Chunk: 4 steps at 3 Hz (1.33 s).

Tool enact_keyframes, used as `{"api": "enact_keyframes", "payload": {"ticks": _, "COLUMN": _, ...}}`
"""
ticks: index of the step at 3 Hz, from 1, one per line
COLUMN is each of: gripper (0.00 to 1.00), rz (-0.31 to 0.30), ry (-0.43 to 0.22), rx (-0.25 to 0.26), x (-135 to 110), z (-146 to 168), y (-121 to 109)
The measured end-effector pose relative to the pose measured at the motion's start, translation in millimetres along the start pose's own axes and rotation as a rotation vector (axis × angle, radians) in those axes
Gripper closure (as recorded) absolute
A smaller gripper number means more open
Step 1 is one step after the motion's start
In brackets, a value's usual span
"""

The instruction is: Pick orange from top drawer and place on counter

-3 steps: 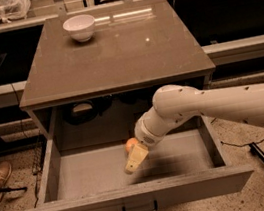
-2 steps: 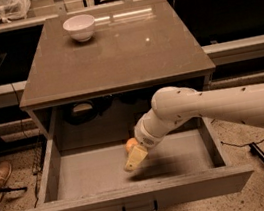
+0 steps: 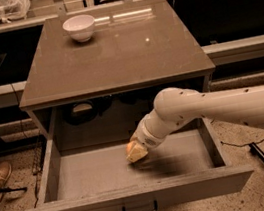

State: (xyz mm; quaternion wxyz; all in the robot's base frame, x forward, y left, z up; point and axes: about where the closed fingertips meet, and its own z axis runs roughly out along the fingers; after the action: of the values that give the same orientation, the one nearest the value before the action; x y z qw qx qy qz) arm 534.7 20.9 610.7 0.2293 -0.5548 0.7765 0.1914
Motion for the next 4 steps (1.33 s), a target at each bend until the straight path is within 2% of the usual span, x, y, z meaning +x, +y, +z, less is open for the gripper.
{"api": "enact_keyframes", "payload": {"ticks": 1, "gripper": 0.84, "rz": 0.004, "ry": -0.109, "rx": -0.038, "x": -13.6, "z": -16.3, "y": 0.7}}
{"api": "enact_keyframes", "payload": {"ticks": 2, "gripper": 1.0, "rz": -0.036, "ry": -0.292, "rx": -0.027, "x": -30.5, "z": -77.7, "y": -11.6}}
{"api": "enact_keyframes", "payload": {"ticks": 3, "gripper": 1.0, "rz": -0.138, "ry": -0.393, "rx": 0.062, "x": -32.5, "z": -146.5, "y": -17.8}}
{"api": "enact_keyframes", "payload": {"ticks": 4, "gripper": 1.0, "rz": -0.277, "ry": -0.429, "rx": 0.201, "x": -33.0, "z": -206.0, "y": -11.9}}
